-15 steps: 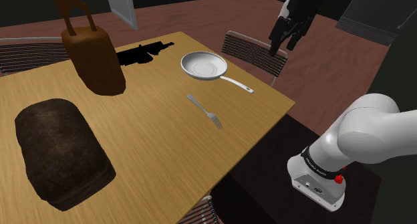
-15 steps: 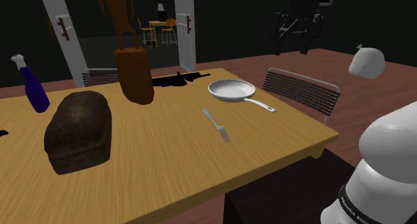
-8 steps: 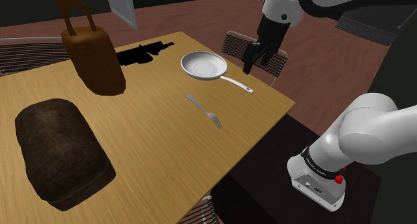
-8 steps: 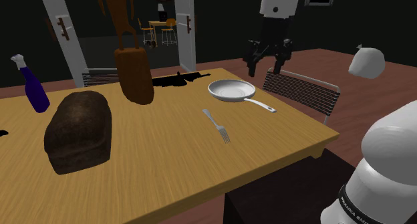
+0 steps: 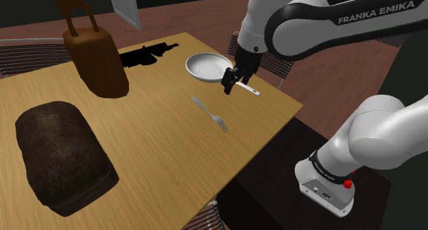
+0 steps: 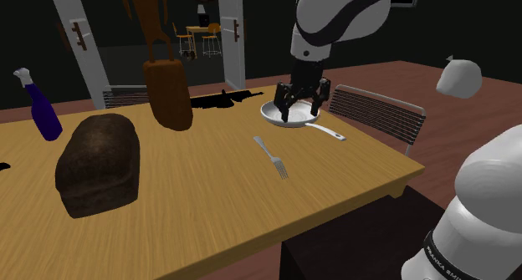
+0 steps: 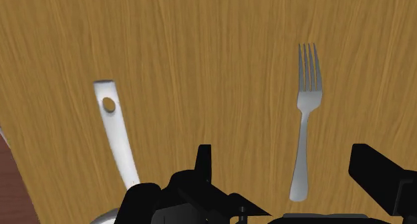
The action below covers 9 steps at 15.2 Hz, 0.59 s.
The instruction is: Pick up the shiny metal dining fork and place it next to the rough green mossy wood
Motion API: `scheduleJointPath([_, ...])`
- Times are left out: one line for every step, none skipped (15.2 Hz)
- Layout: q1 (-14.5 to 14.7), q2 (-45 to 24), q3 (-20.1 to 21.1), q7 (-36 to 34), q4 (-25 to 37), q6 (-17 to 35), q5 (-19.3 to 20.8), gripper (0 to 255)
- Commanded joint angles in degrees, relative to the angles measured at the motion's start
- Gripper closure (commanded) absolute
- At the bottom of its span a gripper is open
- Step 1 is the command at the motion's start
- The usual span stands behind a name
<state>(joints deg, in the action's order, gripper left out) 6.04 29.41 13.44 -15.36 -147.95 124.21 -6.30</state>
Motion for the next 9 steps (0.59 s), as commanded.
scheduleJointPath([-0.04, -4.69, 1.66, -1.04, 0.76, 4.72, 0.6, 0])
scheduleJointPath([-0.06, -6.74, 2.52, -1.69, 0.98, 6.84, 1.03, 0])
scheduleJointPath([-0.12, -8.84, 3.38, -2.43, 1.29, 8.91, 1.58, 0])
scheduleJointPath([-0.23, -11.0, 4.24, -3.25, 1.69, 10.94, 2.3, 0])
scheduleJointPath([-0.38, -13.21, 5.09, -4.19, 2.17, 12.91, 3.19, 0])
scheduleJointPath([-0.59, -15.47, 5.95, -5.24, 2.75, 14.82, 4.26, 0])
scheduleJointPath([-0.83, -17.78, 6.8, -6.43, 3.4, 16.64, 5.56, 0])
scheduleJointPath([-1.1, -20.13, 7.61, -7.77, 4.15, 18.39, 7.1, 0])
scheduleJointPath([-1.05, -20.15, 7.57, -7.79, 4.16, 18.4, 7.13, 0])
